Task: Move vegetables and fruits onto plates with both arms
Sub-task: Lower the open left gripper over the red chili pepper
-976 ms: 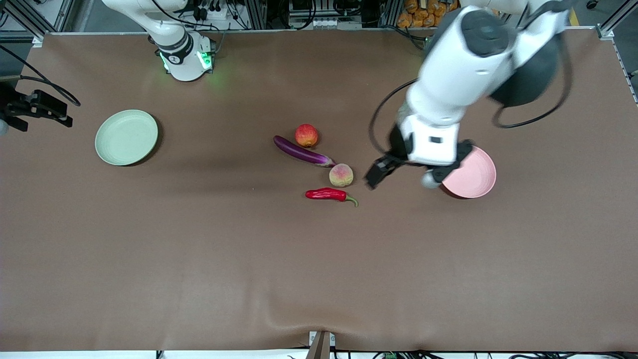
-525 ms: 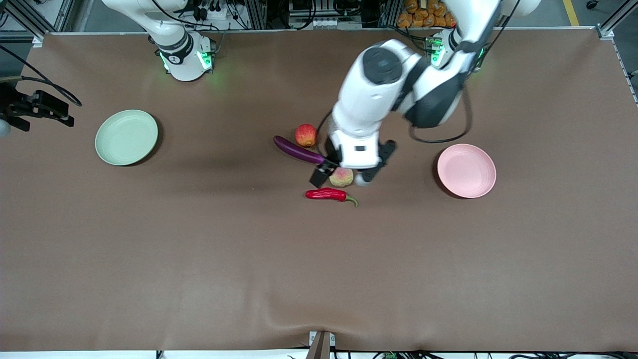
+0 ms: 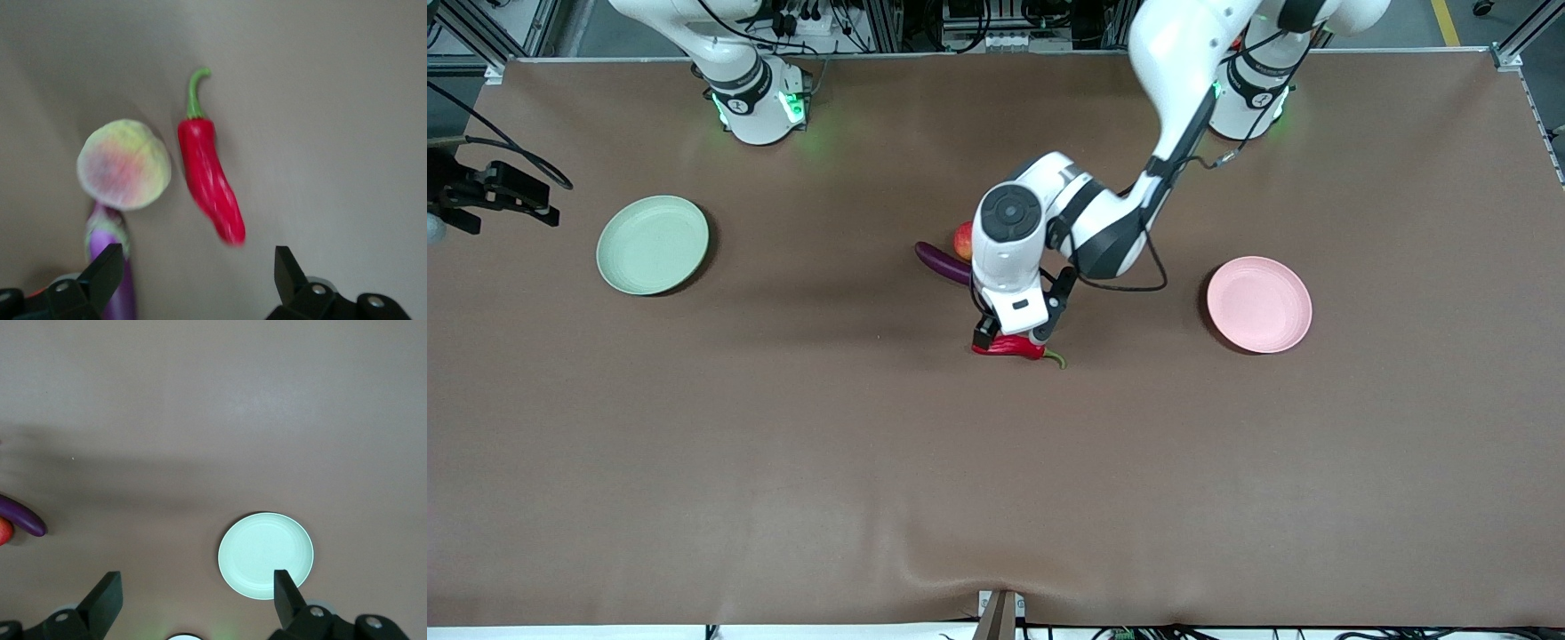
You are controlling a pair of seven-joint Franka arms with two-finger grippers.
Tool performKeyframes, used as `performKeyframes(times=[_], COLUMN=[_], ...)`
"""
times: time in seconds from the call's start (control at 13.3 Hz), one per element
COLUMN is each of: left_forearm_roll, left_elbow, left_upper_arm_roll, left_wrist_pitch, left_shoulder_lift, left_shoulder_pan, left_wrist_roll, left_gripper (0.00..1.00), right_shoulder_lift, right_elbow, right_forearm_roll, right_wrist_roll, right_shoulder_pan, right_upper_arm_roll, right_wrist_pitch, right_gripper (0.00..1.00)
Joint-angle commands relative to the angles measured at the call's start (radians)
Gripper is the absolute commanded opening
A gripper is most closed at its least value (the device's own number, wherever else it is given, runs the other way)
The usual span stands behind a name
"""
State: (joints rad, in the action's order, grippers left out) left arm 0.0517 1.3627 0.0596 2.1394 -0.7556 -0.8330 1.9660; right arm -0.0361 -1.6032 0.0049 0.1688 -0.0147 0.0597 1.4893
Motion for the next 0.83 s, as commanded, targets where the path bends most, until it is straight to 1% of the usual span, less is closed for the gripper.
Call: performKeyframes(times=[0.0,0.3,0.53,0.6,0.75], left_forearm_roll=[-0.024,-0.015,-0.013,-0.013,-0.013], left_elbow=[-0.034,-0.036,-0.057,-0.057,-0.057], left_upper_arm_roll=[0.058,0.057,0.055,0.055,0.054], left_wrist_pitch=[0.037,0.039,0.071,0.097,0.106], left_shoulder_lift=[-0.076,-0.088,-0.105,-0.12,-0.129], left_shoulder_pan=[-0.041,-0.037,-0.041,-0.044,-0.043], left_wrist_roll=[0.112,0.142,0.175,0.215,0.235], left_gripper=[1.0,1.0,1.0,1.0,1.0], right_shoulder_lift=[0.005,0.005,0.005,0.005,0.005], right_elbow=[0.009,0.009,0.009,0.009,0.008], right_forearm_roll=[0.015,0.015,0.015,0.015,0.015], right_wrist_roll=[-0.005,-0.005,-0.005,-0.005,-0.005], right_shoulder_pan=[-0.011,-0.011,-0.011,-0.013,-0.011], right_upper_arm_roll=[-0.004,-0.004,-0.004,-0.004,-0.004], right_wrist_pitch=[-0.011,-0.012,-0.012,-0.012,-0.012], right_gripper=[1.0,1.0,1.0,1.0,1.0])
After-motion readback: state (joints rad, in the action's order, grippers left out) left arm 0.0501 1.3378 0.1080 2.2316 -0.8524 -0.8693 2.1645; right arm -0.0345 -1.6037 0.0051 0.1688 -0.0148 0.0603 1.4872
